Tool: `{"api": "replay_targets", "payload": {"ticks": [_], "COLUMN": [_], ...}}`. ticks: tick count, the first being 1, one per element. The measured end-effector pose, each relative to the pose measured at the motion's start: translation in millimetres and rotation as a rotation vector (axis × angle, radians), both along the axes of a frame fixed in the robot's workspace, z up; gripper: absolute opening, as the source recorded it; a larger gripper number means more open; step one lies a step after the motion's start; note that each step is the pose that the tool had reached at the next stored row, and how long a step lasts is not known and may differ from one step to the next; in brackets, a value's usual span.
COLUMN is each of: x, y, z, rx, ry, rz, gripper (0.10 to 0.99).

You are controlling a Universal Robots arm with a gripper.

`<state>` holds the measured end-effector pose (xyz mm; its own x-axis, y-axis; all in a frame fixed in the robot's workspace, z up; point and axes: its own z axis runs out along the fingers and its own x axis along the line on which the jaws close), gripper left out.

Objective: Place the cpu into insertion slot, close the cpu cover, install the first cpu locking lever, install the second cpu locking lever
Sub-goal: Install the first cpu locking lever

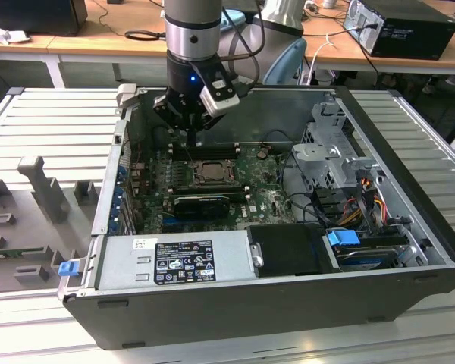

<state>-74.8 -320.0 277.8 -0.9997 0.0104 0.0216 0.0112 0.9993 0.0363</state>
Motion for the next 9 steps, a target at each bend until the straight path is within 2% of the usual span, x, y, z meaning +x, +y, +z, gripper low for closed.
{"api": "replay_targets", "payload": {"ticks": [9], "x": [-1.4], "y": [0.0], "z": [-2.2], "rx": [0.000], "ry": [0.0000], "rz": [0.000], "gripper": [0.106]}}
